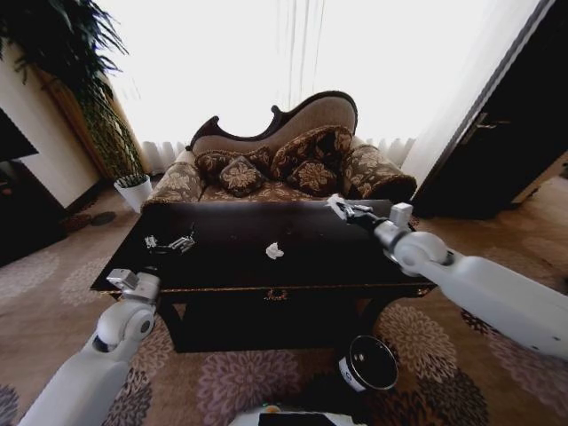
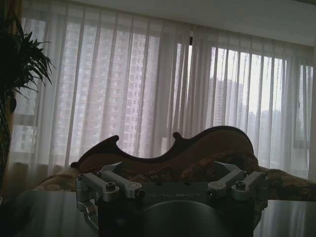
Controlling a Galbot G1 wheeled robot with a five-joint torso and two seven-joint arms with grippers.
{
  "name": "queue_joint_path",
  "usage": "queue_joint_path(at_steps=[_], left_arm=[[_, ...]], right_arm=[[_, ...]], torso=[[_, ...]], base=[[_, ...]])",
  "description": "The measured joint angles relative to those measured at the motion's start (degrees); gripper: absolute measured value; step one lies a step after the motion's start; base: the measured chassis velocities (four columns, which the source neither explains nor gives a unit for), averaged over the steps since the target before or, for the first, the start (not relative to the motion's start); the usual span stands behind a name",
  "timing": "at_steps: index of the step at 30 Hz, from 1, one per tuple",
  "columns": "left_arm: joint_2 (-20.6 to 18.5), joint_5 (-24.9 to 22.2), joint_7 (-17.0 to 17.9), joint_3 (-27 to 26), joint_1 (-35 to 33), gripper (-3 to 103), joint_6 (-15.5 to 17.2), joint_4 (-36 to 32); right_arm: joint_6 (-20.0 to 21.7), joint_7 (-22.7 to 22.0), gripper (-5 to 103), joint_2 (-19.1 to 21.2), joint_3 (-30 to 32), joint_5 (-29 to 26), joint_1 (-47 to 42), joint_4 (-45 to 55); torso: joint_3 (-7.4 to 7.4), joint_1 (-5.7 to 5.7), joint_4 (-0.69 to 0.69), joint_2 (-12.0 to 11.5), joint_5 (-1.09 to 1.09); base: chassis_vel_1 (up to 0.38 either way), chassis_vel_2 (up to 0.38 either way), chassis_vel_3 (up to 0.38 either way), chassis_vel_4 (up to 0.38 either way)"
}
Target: Move to the front of the table and place the trash on the table into the trash bin.
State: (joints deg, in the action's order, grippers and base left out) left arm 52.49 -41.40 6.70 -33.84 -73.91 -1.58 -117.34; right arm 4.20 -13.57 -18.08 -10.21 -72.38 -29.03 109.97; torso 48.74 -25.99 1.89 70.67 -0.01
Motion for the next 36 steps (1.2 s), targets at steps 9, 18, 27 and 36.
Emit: queue_joint_path(at_steps=[9,18,27,36], left_arm=[[0.0,0.0,0.0,0.0,0.0,100,0.0,0.0],[0.0,0.0,0.0,0.0,0.0,100,0.0,0.0],[0.0,0.0,0.0,0.0,0.0,100,0.0,0.0],[0.0,0.0,0.0,0.0,0.0,100,0.0,0.0]], right_arm=[[-1.3,-1.8,0,-1.2,3.8,0.3,-2.0,2.2],[-3.4,0.8,0,-7.0,34.2,6.1,-32.4,6.6],[-5.4,3.5,0,-16.3,50.9,9.7,-51.9,10.6],[-11.0,9.5,0,-26.9,63.2,14.7,-69.1,13.5]], torso=[[0.01,-0.01,-0.06,0.0,-0.01],[0.01,-0.01,-0.02,0.0,-0.02],[0.01,-0.01,-0.02,0.0,0.0],[0.0,0.0,-0.01,0.0,-0.01]], base=[[0.0,0.0,0.0,0.0],[0.0,0.0,0.0,0.0],[0.0,0.0,0.0,0.0],[0.0,0.0,0.0,0.0]])
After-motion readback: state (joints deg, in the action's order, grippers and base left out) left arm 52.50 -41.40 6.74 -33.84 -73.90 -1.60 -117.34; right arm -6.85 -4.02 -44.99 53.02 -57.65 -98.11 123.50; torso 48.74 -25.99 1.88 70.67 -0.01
